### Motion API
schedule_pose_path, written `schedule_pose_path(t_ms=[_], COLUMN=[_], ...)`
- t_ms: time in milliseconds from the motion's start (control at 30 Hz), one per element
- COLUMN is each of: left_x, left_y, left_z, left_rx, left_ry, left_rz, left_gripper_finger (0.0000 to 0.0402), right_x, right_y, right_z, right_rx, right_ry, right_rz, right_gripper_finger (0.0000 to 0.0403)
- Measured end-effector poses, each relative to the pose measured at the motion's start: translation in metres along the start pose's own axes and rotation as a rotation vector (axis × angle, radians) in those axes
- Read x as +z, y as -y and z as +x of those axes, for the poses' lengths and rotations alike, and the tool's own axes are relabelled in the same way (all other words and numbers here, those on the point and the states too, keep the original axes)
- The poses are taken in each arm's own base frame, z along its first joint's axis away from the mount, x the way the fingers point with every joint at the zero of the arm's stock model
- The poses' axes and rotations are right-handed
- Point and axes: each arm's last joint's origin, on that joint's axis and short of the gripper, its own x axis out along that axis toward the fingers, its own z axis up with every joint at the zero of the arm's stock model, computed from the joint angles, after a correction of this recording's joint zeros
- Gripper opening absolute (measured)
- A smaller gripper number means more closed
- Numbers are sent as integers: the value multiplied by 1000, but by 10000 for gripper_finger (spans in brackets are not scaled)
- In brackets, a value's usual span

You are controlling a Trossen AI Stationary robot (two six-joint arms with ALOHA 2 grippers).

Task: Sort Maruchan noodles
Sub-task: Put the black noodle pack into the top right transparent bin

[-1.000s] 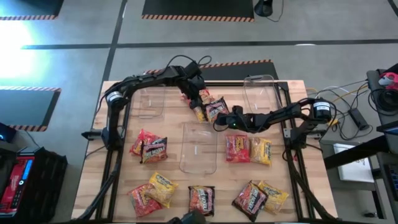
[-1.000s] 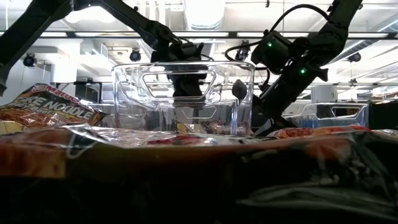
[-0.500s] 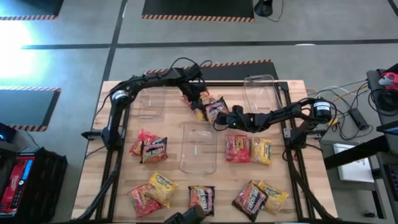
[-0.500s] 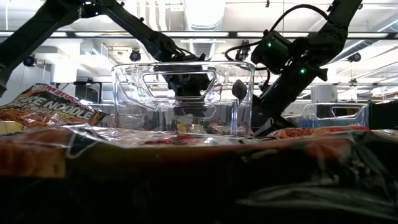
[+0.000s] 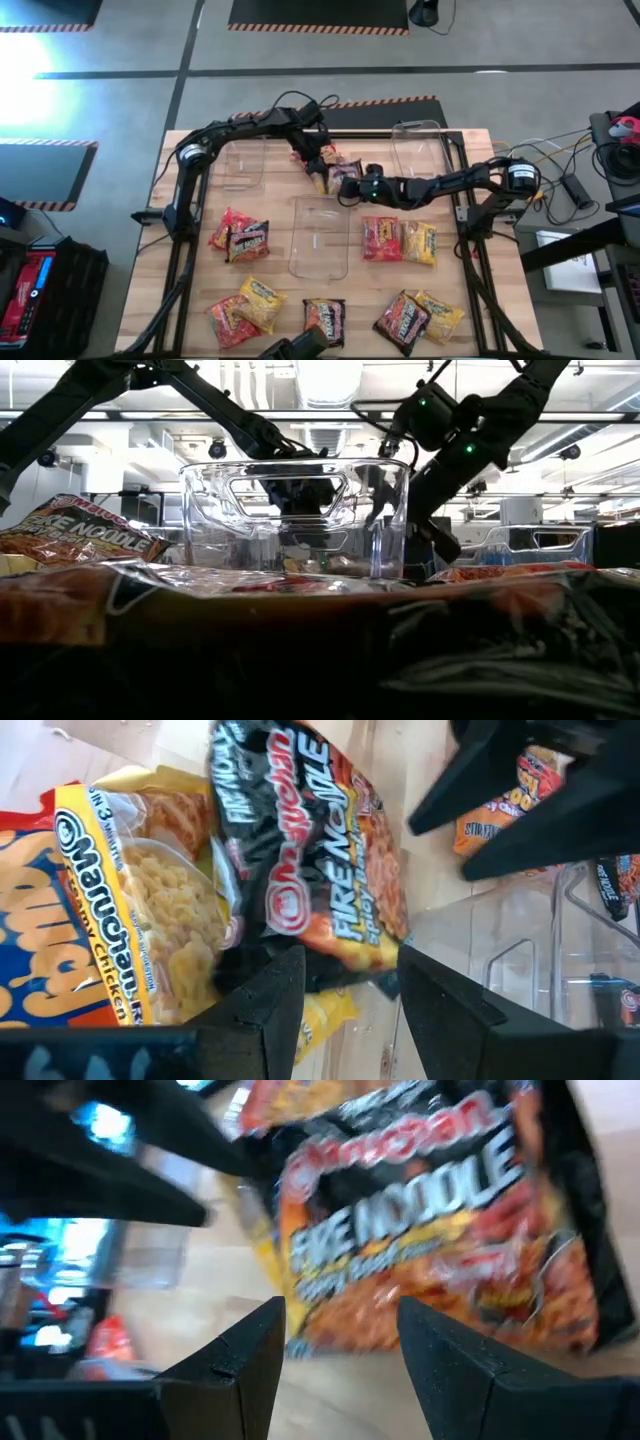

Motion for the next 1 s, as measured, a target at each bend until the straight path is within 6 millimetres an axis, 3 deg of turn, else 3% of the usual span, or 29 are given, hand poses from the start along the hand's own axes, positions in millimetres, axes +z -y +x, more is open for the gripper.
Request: schedule_pose_path(t_ms=[300,733,1000], left_x=[0,0,0], left_y=[-1,-5,-8], left_z=[0,-3,-4], left_rx=[0,8,14], left_ry=[0,11,22], left_rz=[4,5,6], left_gripper_finger=[144,144,144], right_x=[-3,-11,-13], right_y=[10,-5,9], right_z=[-1,-12,-13], right_rx=[-103,-40,-180], right_ry=[-18,-55,-81], right_rz=[19,7,-4], right_gripper_finger=[182,182,182])
